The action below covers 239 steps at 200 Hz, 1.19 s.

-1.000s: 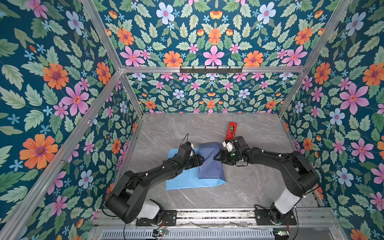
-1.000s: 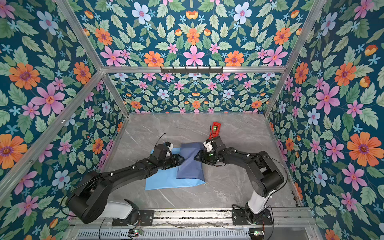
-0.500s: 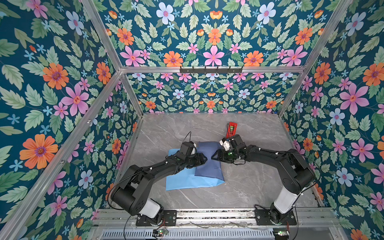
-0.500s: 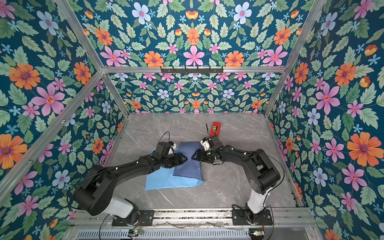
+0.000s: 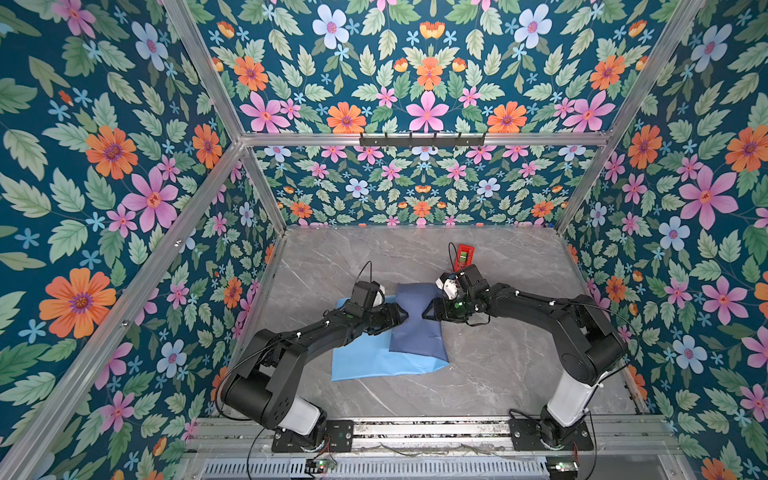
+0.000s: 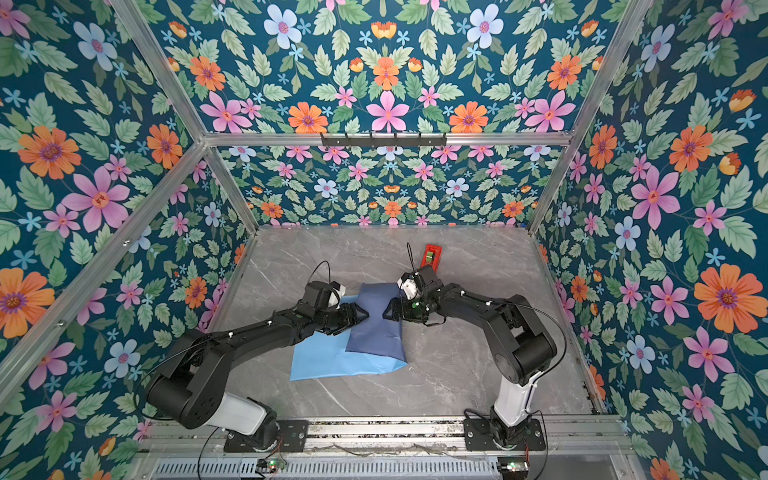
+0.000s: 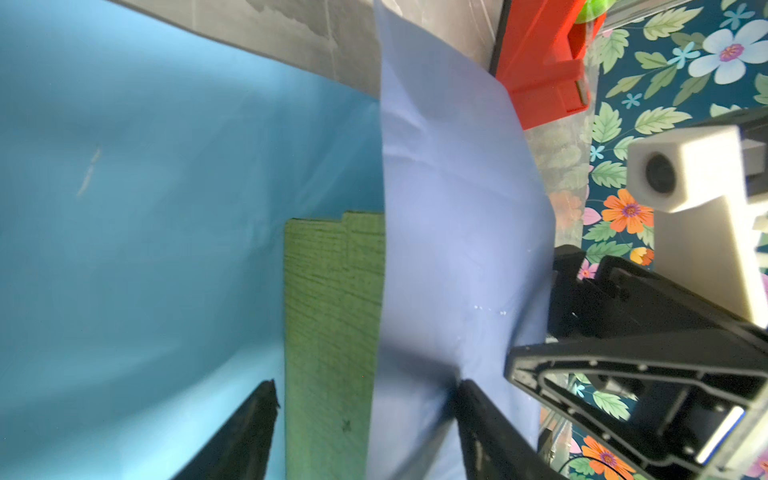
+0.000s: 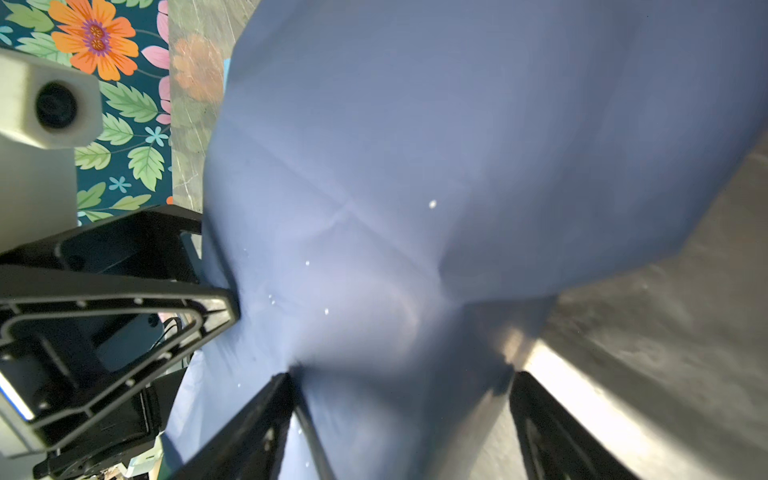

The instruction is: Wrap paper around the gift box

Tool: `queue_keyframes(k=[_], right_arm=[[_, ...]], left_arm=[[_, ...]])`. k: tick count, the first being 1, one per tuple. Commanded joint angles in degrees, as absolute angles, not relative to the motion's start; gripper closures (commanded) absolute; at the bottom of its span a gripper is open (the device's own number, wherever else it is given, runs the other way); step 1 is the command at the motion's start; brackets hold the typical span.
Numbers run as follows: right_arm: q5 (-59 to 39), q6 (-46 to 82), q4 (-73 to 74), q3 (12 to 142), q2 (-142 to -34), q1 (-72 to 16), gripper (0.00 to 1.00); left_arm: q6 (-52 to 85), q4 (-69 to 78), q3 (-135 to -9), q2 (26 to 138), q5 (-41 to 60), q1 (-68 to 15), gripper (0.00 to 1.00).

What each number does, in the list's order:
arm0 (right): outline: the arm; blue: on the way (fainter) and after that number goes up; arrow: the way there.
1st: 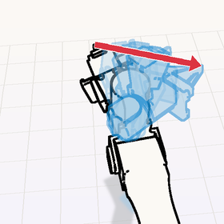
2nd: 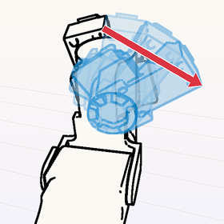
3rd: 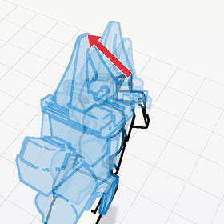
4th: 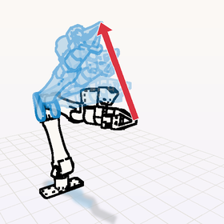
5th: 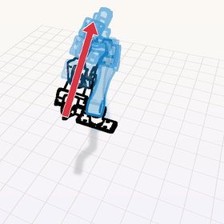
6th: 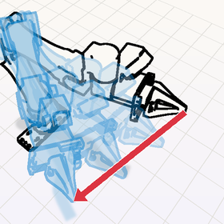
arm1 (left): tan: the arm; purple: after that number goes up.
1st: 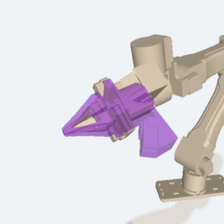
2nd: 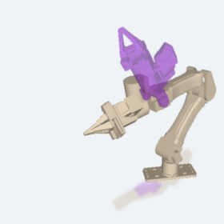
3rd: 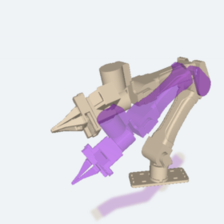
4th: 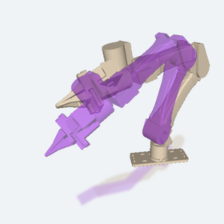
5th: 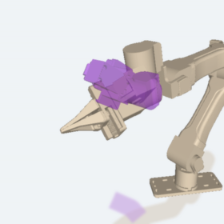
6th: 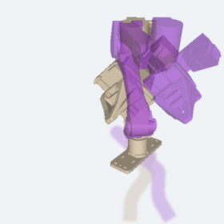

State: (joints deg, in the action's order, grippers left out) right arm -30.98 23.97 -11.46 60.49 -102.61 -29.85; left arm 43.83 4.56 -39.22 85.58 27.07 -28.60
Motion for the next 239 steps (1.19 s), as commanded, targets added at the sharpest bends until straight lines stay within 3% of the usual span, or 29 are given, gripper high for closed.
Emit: queue_keyframes(k=[1, 35, 61, 177, 239], right_arm=[[-23.21, 21.37, -21.26, 61.26, -103.36, -30.03, 0.17], [-24.03, 21.18, -23.06, 64.16, -103.08, -29.88, 0.15], [-26.52, 22.33, -23.73, 66.01, -102.92, -28.86, 0.15], [-24.36, 19.53, -31.00, 72.19, -107.43, -28.20, 0.15], [-24.51, 20.10, -30.68, 72.69, -107.51, -28.13, 0.15]], left_arm=[[41.66, 2.14, -37.89, 84.42, 26.27, -28.57, 0.43], [41.87, 1.05, -34.90, 82.12, 25.89, -28.58, 0.58], [42.49, 0.97, -33.09, 81.01, 25.85, -28.61, 0.63], [43.14, -1.03, -31.64, 75.46, 29.45, -28.74, 0.47], [44.69, -2.68, -29.50, 70.02, 37.00, -29.00, 0.70]])
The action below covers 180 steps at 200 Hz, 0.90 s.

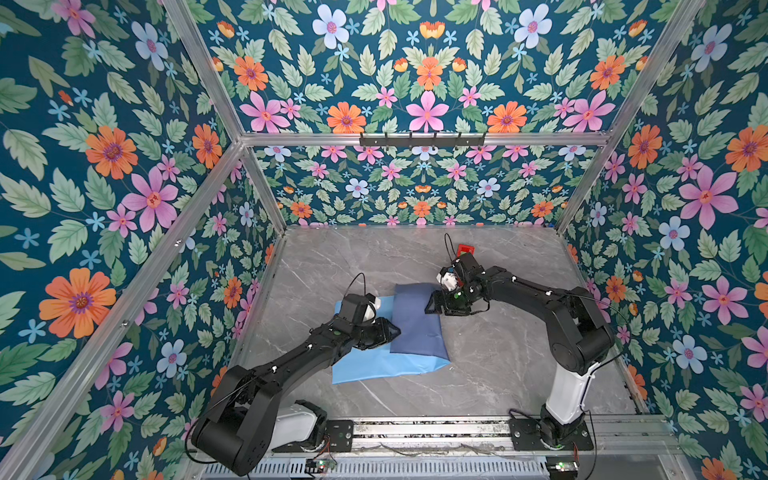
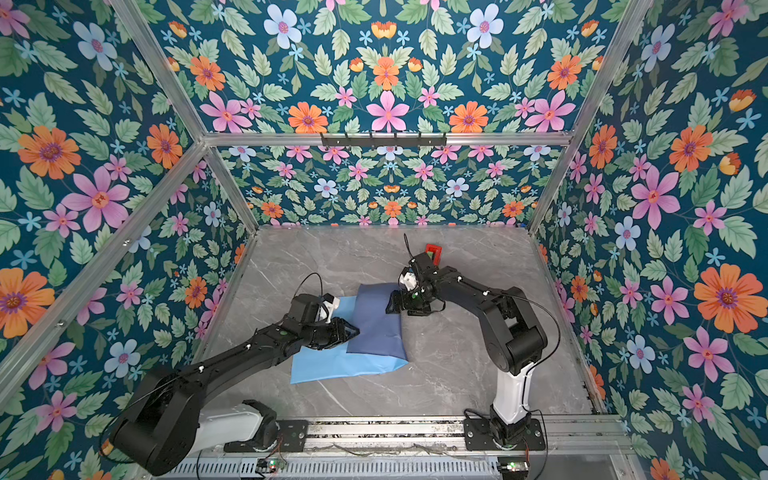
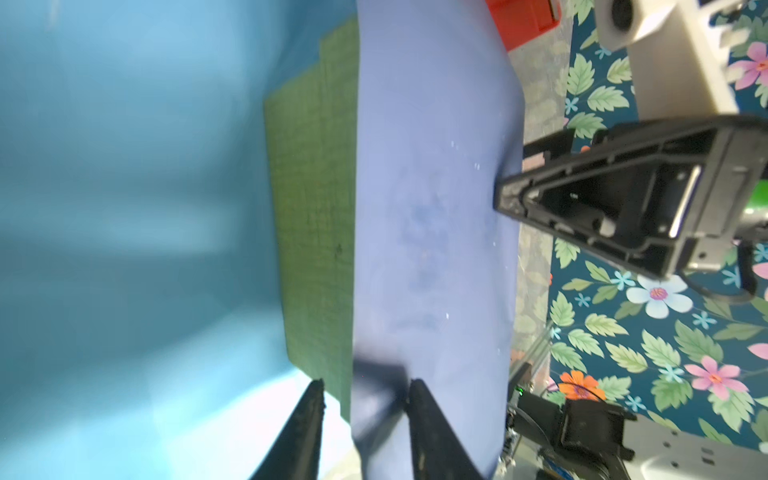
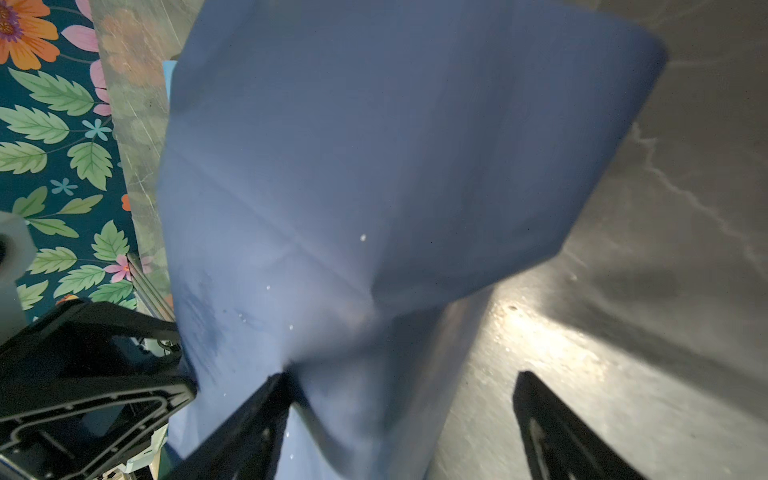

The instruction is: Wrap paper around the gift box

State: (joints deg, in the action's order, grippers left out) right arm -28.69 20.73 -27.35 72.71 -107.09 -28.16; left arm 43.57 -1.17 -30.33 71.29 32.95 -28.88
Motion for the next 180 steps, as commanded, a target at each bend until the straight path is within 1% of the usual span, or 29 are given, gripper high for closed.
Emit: queue_keyframes(k=[1, 48, 102, 151, 180], right_arm=[[-24.52, 20.12, -30.68, 72.69, -107.55, -28.17, 0.15], [-24.53, 21.14, -30.20, 72.60, -106.94, -28.20, 0.15], [-24.70, 21.88, -29.98, 72.50, -106.09, -28.20, 0.15], [-26.75, 22.83, -29.27, 72.25, -105.54, -28.15, 0.14], [-27.99, 23.18, -29.09, 72.33, -105.41, -28.16, 0.14]], left_arm=[[44.67, -2.70, -29.47, 69.99, 37.13, -29.00, 0.70], [46.32, -2.84, -27.51, 67.03, 39.90, -29.10, 0.79], [48.70, 0.10, -25.58, 66.47, 41.84, -29.43, 0.90], [51.18, 1.99, -23.89, 65.16, 42.69, -30.01, 0.98], [52.80, 3.49, -22.86, 64.35, 42.80, -30.65, 0.99]])
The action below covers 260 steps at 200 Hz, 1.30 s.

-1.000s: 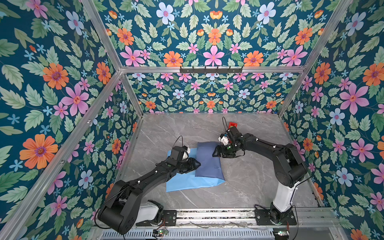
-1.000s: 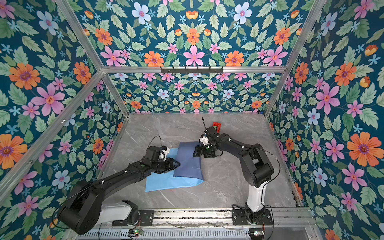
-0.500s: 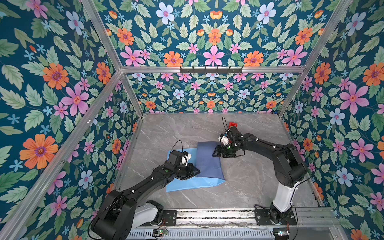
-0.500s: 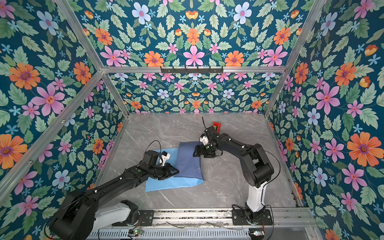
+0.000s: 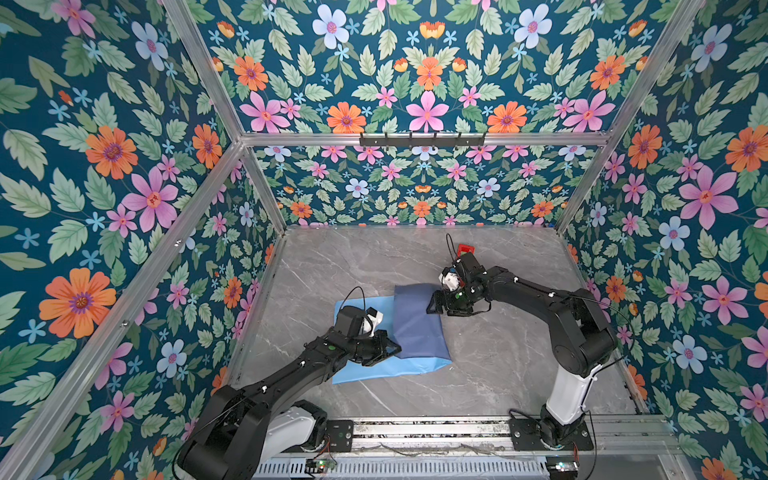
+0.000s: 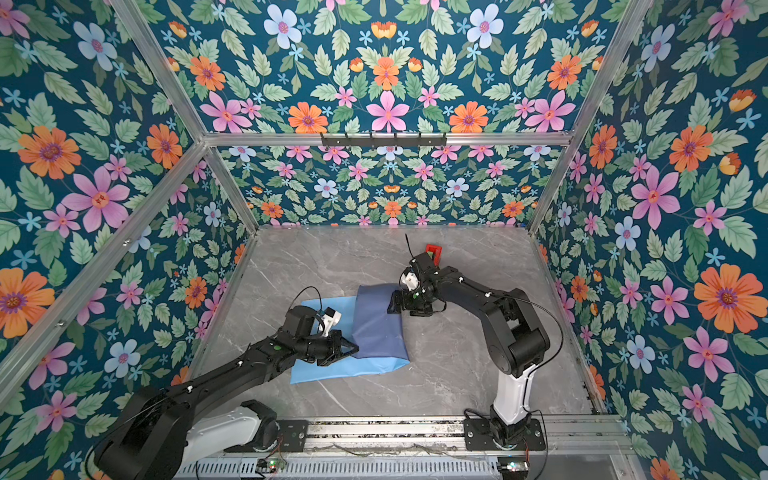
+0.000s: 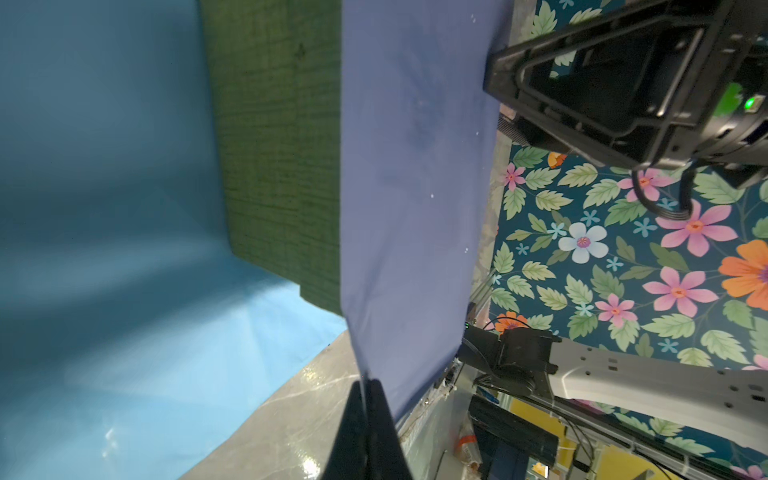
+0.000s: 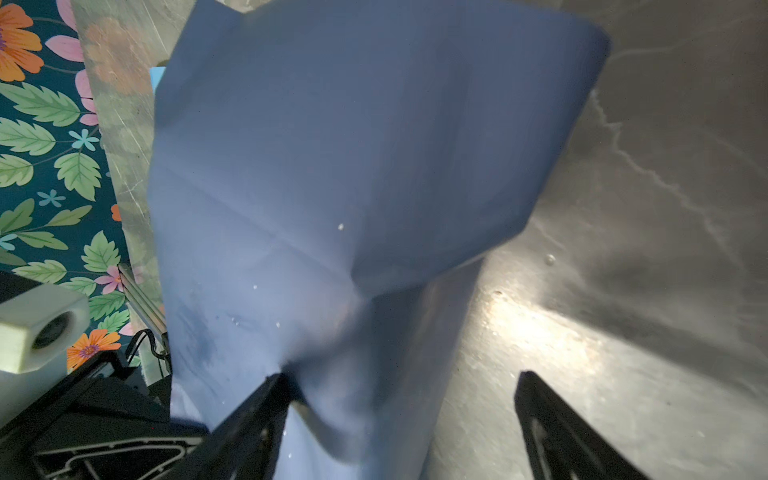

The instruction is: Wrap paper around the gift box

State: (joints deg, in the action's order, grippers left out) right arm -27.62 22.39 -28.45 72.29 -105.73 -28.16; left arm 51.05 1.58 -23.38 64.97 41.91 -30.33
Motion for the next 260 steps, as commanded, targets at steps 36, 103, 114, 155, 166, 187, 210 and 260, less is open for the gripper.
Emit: queue_keyframes(k=[36, 103, 114, 155, 166, 187, 210, 260], right_arm=[[-29.13, 23.29, -29.09, 72.51, -105.30, -28.16, 0.13], [-31.31, 23.38, -29.17, 73.04, -106.22, -28.19, 0.11], [-31.29, 23.29, -29.15, 72.99, -106.50, -28.24, 0.11], [-30.85, 22.83, -29.51, 72.94, -107.47, -28.22, 0.11], [-30.62, 22.61, -29.61, 72.86, -107.61, -28.24, 0.11], [-29.57, 21.99, -30.08, 72.69, -107.71, -28.21, 0.11], [-28.88, 21.38, -30.50, 72.34, -107.85, -28.24, 0.11], [-28.41, 20.94, -30.48, 72.16, -108.15, -28.27, 0.12]], left_arm=[[53.88, 4.24, -21.71, 63.39, 42.37, -31.03, 1.00], [54.19, 5.62, -20.07, 64.06, 41.87, -31.46, 1.00], [54.21, 5.71, -19.87, 64.16, 41.92, -31.46, 1.00], [53.91, 5.71, -19.38, 64.24, 41.74, -31.46, 0.99], [53.88, 5.80, -19.51, 64.31, 41.75, -31.46, 0.98], [53.46, 5.11, -20.13, 64.26, 41.42, -31.46, 0.90], [51.87, 1.63, -22.22, 63.60, 39.40, -31.38, 0.61], [44.59, -7.64, -31.11, 64.20, 30.98, -29.00, 0.32]])
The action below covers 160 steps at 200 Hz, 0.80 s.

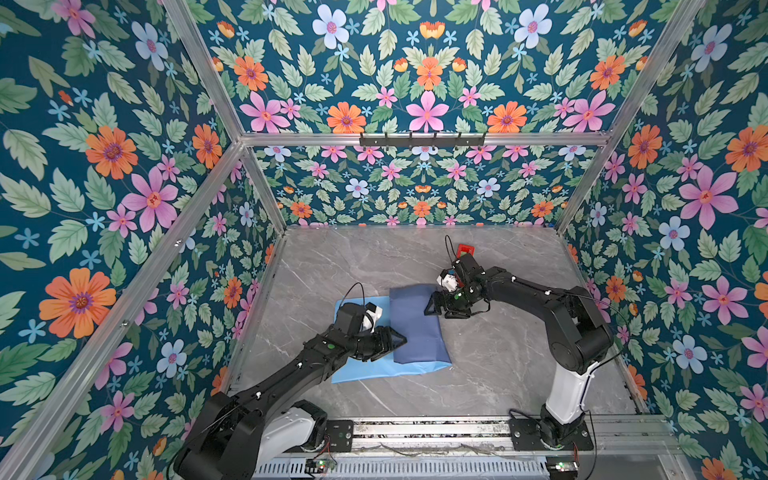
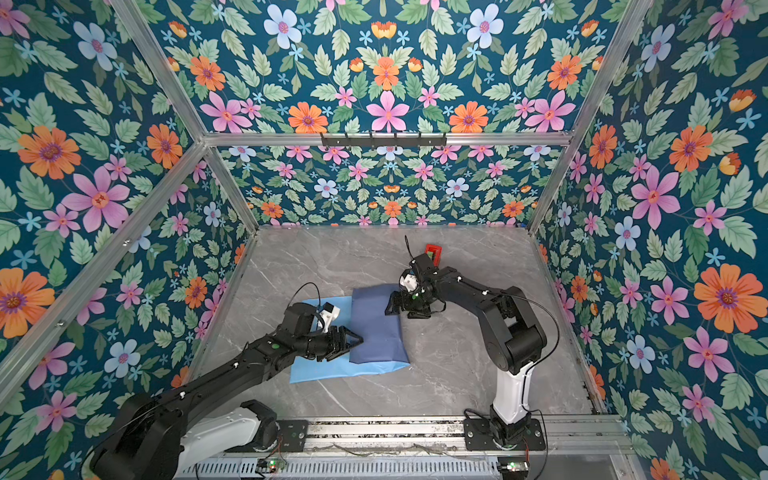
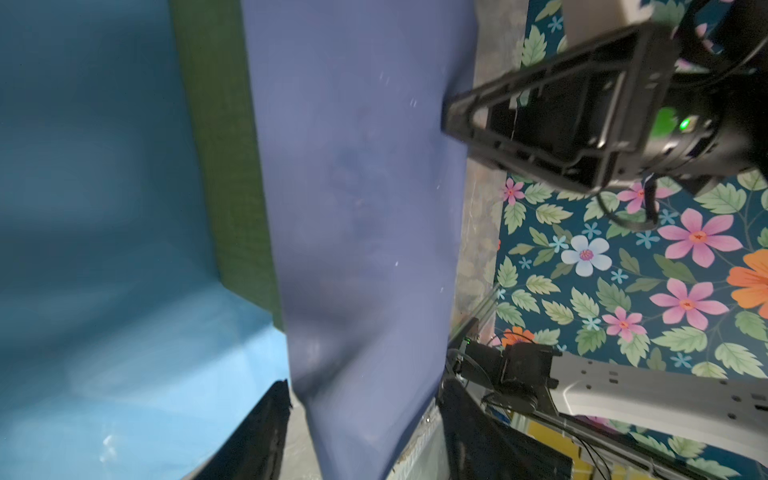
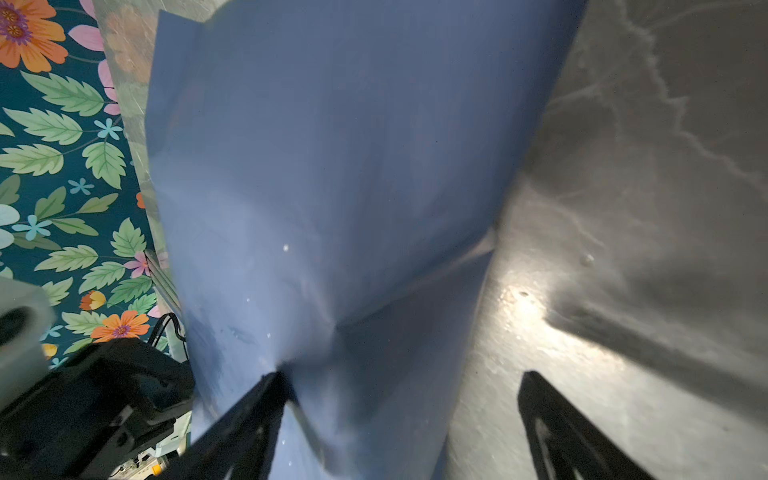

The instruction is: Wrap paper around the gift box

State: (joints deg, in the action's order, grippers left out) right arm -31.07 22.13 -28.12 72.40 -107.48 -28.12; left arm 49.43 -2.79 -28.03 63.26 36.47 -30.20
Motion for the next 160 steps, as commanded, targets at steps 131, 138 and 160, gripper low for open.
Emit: queue_keyframes(k=[131, 138, 160], right_arm=[[-28.48, 20.84, -29.97, 72.15, -108.29, -28.21, 0.12], [-28.48, 20.86, -29.97, 72.23, -108.41, -28.21, 0.12], [-28.39, 20.74, -29.97, 72.25, -108.45, -28.28, 0.12]], left_arm=[[39.18, -4.28, -41.04, 84.51, 27.88, -29.14, 0.36], [39.37, -3.86, -40.91, 84.57, 27.73, -29.18, 0.36], [40.12, -2.37, -40.71, 84.82, 28.18, -29.09, 0.33]])
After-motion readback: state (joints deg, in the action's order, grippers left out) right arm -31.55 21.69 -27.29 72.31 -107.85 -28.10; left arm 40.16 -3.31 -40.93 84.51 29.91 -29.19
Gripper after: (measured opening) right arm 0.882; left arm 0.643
